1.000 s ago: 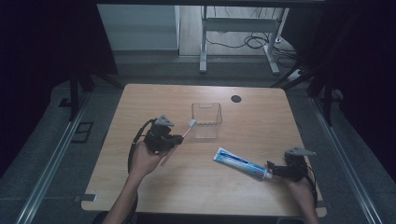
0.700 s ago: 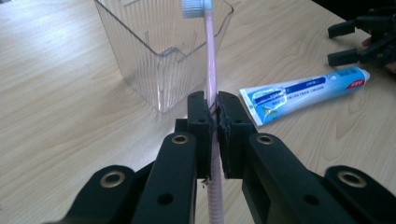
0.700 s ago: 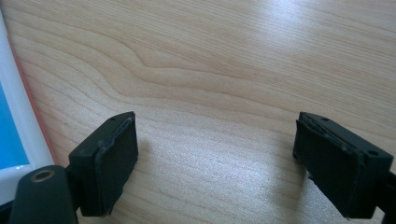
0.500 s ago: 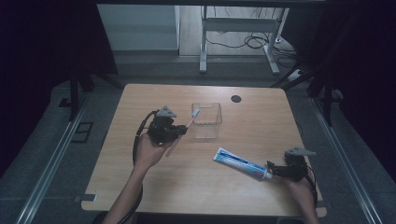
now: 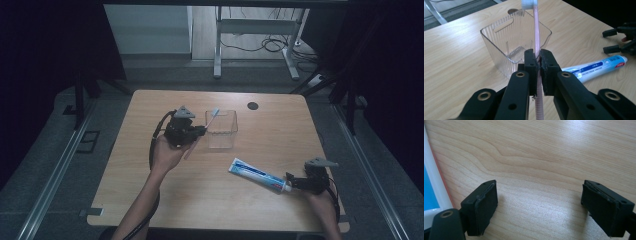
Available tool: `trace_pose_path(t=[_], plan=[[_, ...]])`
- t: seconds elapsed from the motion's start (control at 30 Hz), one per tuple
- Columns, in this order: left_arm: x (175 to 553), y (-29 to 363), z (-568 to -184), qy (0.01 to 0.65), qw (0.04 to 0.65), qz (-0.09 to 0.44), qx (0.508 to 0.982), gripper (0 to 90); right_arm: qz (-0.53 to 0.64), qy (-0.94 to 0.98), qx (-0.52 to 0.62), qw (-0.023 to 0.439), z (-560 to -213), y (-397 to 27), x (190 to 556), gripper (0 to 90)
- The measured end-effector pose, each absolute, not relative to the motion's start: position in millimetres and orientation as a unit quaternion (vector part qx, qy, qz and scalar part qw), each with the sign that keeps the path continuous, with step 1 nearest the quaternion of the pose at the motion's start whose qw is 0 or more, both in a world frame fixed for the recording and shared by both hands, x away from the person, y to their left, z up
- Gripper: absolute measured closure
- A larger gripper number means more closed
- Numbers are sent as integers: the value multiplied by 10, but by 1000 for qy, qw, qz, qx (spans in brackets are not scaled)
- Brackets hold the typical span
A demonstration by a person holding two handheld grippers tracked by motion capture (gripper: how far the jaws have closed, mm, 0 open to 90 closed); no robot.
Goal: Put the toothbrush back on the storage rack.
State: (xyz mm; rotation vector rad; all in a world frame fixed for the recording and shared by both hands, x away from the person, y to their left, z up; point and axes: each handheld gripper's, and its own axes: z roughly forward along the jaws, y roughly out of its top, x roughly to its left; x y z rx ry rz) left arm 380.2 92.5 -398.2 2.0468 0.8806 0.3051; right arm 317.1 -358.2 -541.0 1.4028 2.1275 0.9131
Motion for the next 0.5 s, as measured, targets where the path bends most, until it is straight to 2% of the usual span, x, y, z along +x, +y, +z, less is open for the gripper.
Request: trace_pose_path(t=[0.5], plan=[[3992,777,-3920,347,446,126,815,847,330,768,504,216,-5411,-3582,3172,136]])
